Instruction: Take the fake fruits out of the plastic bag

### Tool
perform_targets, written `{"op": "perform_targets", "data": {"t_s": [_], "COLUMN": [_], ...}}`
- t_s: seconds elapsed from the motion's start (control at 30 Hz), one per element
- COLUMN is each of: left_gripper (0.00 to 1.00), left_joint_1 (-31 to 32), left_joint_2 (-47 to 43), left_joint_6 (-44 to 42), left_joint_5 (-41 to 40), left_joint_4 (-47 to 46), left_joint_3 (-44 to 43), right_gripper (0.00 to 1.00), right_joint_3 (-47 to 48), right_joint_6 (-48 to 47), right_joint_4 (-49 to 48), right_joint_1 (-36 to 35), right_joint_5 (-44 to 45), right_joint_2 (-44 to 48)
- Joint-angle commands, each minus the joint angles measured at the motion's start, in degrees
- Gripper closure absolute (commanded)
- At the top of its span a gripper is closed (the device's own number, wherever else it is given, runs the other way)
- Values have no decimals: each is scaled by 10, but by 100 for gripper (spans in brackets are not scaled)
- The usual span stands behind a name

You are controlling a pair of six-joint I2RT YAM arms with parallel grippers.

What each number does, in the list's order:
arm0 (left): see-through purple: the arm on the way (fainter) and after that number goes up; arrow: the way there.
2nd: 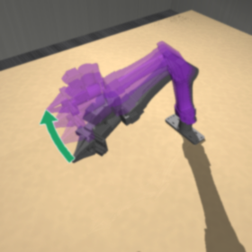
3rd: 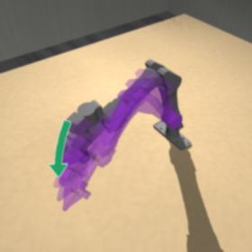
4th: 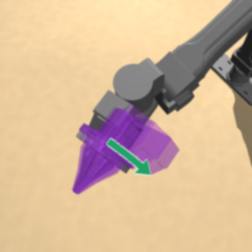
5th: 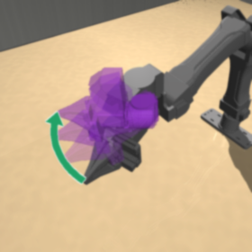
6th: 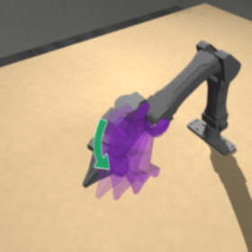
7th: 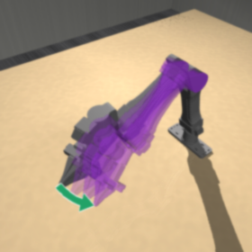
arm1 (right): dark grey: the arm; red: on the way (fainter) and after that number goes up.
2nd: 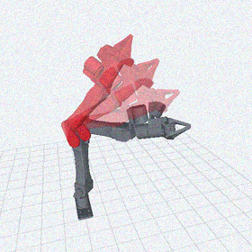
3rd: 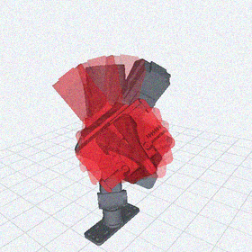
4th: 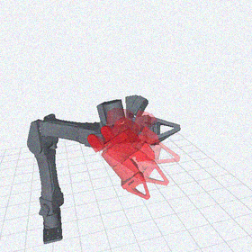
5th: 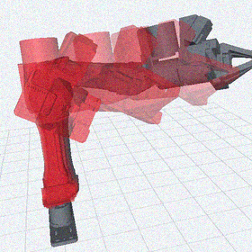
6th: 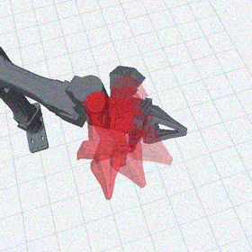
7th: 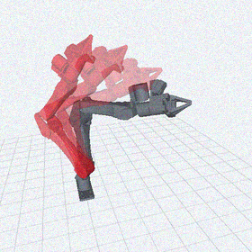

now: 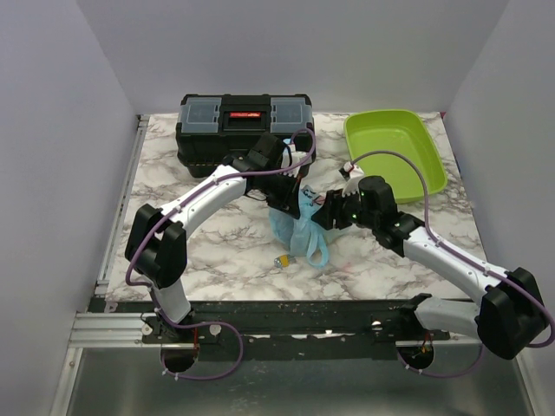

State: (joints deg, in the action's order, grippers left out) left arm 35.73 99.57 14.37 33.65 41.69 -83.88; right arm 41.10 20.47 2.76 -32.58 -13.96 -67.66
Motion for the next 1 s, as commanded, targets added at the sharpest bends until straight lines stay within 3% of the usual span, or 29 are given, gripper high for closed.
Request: {"op": "perform_targets", "data": {"t_s": [0.0, 0.13, 0.2, 0.37, 0.53, 0.7, 0.97], "left_gripper": [100, 100, 100, 100, 100, 100, 100], "left_joint_1": [-2, -3, -3, -3, -6, -16, -18], "left_joint_2": [7, 6, 4, 1, -25, -50, -74], "left_joint_6": [-7, -2, -2, -3, 4, 8, 14], "left_joint_5": [5, 7, 12, -18, -107, -153, -156], "left_joint_4": [5, 0, 2, 6, -3, -6, 26], "left_joint_3": [-16, -16, -17, -17, 2, 20, 21], "right_gripper": [43, 42, 47, 72, 99, 99, 99], "right_joint_3": [12, 20, 14, 11, 5, -9, -30], "right_joint_6": [-12, -8, -1, 7, 10, 44, 47], "right_joint_4": [-3, -4, -18, -15, 14, 26, 18], "right_joint_1": [-3, -6, -7, -9, -9, -9, -8], "right_joint_5": [33, 19, 17, 40, 109, 202, 183], "right_joint_2": [-7, -18, -21, -13, 17, 50, 64]}}
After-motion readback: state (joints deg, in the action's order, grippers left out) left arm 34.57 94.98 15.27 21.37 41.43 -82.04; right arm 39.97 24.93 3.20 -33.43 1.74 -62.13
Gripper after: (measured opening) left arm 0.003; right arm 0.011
